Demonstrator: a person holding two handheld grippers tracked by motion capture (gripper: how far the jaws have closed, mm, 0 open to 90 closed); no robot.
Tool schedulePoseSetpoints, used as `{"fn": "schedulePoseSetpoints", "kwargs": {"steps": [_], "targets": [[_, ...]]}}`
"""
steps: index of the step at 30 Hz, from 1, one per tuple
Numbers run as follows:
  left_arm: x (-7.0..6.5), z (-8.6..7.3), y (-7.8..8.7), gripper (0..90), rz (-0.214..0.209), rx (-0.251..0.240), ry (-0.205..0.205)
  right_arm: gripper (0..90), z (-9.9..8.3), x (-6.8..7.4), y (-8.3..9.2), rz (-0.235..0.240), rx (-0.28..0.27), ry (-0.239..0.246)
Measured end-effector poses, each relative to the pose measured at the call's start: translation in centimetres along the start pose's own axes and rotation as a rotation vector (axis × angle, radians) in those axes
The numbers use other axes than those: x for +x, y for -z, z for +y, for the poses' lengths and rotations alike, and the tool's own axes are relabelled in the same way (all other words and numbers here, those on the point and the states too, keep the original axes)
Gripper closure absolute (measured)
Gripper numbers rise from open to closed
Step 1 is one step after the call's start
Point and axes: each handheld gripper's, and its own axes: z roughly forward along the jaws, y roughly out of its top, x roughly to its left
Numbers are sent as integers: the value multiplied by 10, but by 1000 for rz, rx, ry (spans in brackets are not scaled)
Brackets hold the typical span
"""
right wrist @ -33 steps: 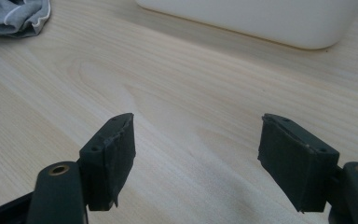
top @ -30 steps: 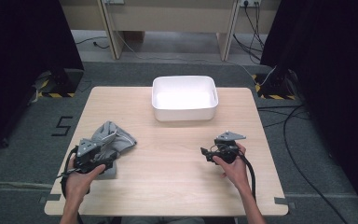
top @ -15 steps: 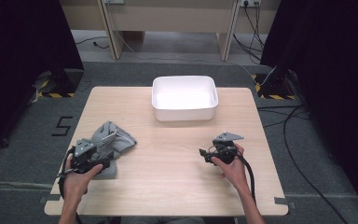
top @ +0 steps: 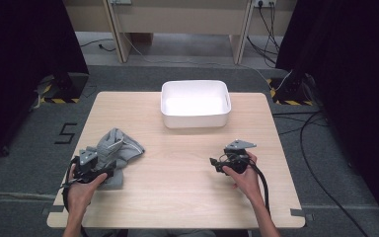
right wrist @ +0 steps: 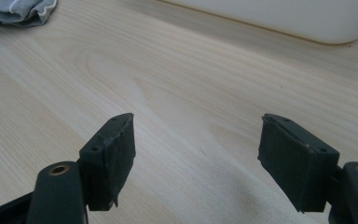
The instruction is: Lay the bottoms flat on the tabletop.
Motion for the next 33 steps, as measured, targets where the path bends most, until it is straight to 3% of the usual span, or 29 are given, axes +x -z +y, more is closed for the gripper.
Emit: {"fn": "schedulePoseSetpoints", "kwargs": {"steps": [8,12,17,18,21,26,30,33], "targets": [[8,-7,-8,600,10,10,-41,279,-2,1,-1,10,3,-4],[4,-10,-12,717,-30,28,-62,279,-2,1,-1,10,3,-2],[-11,-15,-21,816,-77,60,-104,279,-2,2,-3,13,8,-2],[-16,-16,-24,830,-94,70,-112,279,-2,2,-4,14,8,0],[-29,-16,-26,837,-87,71,-155,279,-2,2,-4,13,11,2],[-46,-15,-27,838,-123,75,-189,279,-1,2,-1,9,5,0],[-64,-15,-28,835,-170,75,-210,279,-1,3,-1,9,5,5],[-80,-15,-27,830,-199,76,-247,279,-2,4,-3,11,10,5]]}}
